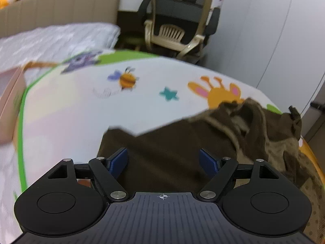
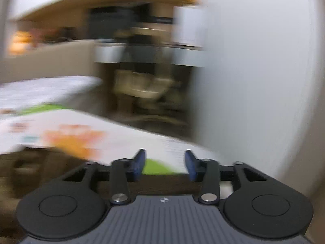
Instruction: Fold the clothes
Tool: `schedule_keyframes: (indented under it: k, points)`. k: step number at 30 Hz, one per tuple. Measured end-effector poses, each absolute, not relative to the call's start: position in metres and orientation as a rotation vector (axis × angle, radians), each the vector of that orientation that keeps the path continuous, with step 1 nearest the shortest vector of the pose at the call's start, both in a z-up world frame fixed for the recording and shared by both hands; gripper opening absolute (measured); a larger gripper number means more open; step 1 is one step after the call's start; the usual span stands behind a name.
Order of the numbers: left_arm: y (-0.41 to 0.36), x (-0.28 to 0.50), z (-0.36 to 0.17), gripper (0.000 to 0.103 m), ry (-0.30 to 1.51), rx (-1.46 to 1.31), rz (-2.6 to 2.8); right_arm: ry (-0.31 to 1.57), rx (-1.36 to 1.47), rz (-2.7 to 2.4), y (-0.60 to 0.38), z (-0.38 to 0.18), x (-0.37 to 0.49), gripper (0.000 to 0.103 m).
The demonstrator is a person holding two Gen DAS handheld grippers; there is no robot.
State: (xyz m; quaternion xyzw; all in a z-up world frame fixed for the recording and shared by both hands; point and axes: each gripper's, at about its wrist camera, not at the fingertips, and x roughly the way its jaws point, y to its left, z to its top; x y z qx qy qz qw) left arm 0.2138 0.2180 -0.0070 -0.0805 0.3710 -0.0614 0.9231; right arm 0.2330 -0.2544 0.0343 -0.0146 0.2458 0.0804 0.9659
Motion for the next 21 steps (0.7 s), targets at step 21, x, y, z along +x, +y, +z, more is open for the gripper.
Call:
schedule_keyframes:
  k: [21]
  points:
    - [0.253, 0.172, -0.011, 0.094, 0.636, -0.342, -0.141, 0.692, 0.074, 0.532, 0.0, -0.005, 0.395, 0.046]
